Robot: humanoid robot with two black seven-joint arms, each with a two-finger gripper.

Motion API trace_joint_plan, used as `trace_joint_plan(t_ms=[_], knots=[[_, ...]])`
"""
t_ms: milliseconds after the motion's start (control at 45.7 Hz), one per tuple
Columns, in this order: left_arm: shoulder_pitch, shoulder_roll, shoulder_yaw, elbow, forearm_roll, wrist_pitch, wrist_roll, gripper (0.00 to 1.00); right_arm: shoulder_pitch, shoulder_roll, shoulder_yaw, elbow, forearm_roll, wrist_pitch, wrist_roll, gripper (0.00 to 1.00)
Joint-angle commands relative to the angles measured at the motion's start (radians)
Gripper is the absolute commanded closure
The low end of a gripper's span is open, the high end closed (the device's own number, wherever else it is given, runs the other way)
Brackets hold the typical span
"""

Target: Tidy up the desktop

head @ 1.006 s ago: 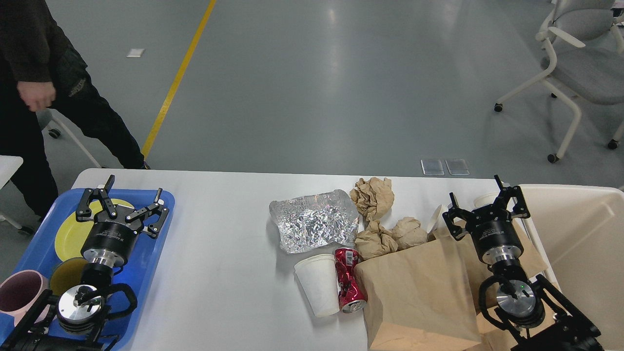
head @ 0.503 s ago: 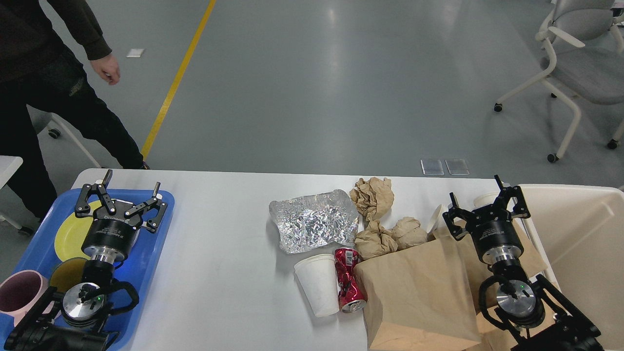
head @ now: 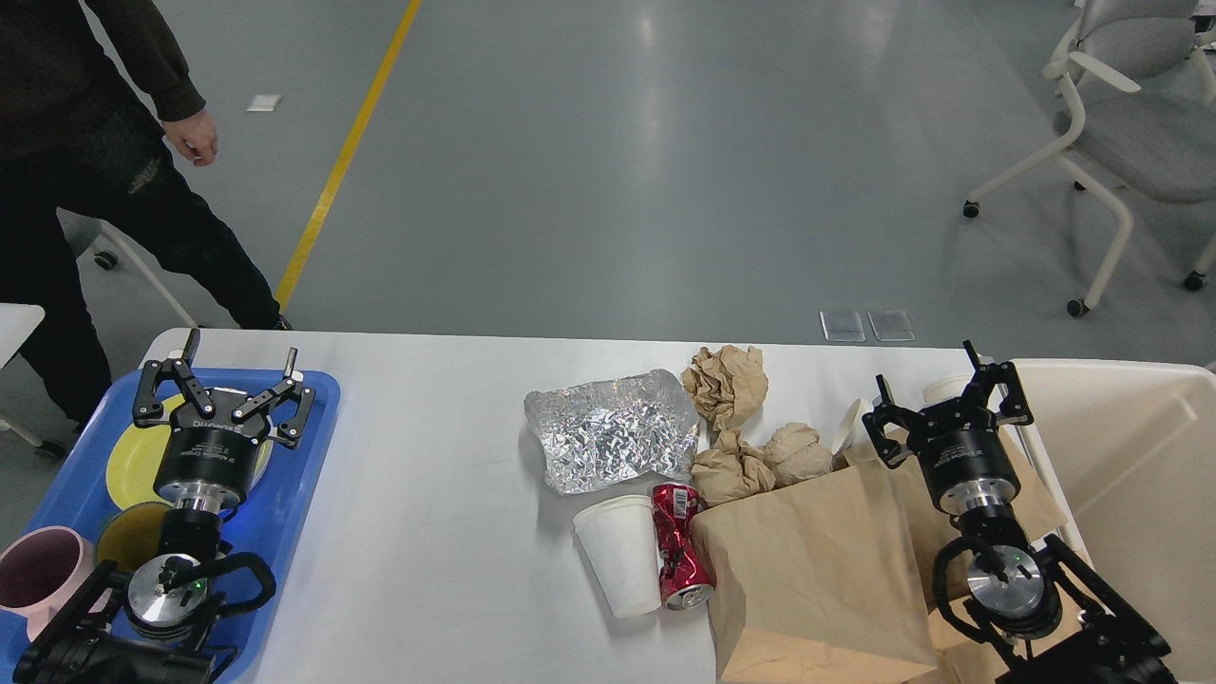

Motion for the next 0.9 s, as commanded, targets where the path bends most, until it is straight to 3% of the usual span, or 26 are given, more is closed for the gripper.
trace_joint_plan(t_ms=[0, 875], knots=[[0.000, 0.000, 0.000, 0.000, -0.003, -0.001, 0.002, 0.04, 0.000, 0.000, 0.000, 0.000, 0.000, 0.000, 0.000, 0.00], [0.000, 0.000, 0.000, 0.000, -0.004, -0.001, 0.002, 0.04, 0.000, 0.000, 0.000, 0.000, 0.000, 0.000, 0.000, 0.00]])
